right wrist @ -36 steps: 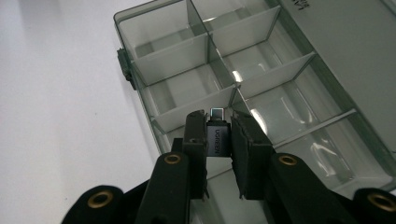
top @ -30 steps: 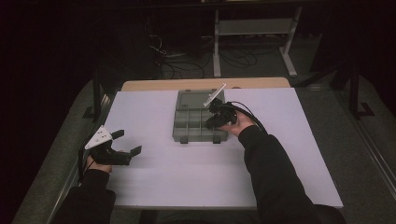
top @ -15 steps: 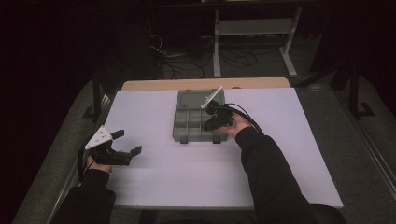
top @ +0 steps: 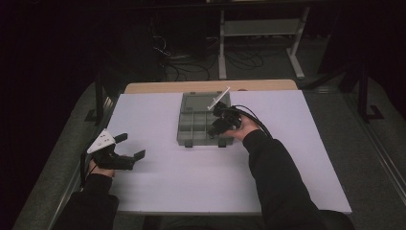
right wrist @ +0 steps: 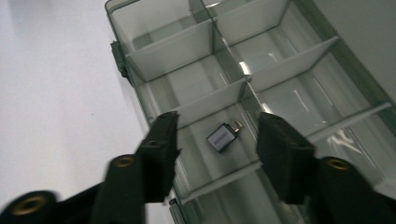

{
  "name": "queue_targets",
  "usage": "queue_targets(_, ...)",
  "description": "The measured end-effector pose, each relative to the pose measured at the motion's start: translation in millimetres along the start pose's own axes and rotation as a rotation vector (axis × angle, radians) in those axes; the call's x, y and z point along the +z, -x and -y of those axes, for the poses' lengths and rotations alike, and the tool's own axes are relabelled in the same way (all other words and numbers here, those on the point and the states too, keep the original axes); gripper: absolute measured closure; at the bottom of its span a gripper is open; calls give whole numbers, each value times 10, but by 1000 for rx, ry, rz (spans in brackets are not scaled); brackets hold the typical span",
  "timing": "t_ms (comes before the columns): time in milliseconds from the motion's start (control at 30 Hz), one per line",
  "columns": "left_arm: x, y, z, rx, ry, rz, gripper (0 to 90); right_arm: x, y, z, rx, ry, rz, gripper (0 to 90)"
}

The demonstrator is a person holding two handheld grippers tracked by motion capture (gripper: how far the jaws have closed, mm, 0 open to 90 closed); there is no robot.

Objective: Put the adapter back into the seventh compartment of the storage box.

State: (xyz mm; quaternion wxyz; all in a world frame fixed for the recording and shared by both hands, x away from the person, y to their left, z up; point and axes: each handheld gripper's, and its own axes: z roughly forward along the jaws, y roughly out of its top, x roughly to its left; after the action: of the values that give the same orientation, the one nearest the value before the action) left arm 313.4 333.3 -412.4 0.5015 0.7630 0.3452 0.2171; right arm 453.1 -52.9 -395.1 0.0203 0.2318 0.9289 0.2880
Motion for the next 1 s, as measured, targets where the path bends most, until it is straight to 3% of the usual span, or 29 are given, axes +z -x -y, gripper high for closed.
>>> queue_targets(33, 0, 0, 0, 0, 0, 0, 0, -15, 1, 1, 2, 2, 8, 446)
queue_targets(67, 0, 0, 0, 0, -1, 0, 0, -48, -2, 3, 9, 10, 21, 365)
queue_targets(167, 1, 0, 0, 1, 0, 0, 0, -95, -3, 8, 18, 20, 34, 285)
queue_targets(300, -1, 2, 0, 0, -1, 0, 0, -140, -1, 19, 25, 24, 35, 241)
queue_targets(333, -2, 3, 0, 1, -1, 0, 0, -178, -9, 25, 34, 34, 38, 179)
queue_targets(433, -2, 3, 0, 2, -1, 0, 0, -208, -21, 28, 32, 41, 47, 157)
queue_targets(633, -1, 5, -1, 2, -1, 0, 0, -313, -52, 41, 39, 81, 83, 0)
queue_targets(1000, 2, 8, -2, 4, -3, 0, 0, -444, -80, 181, 67, 123, 90, 0)
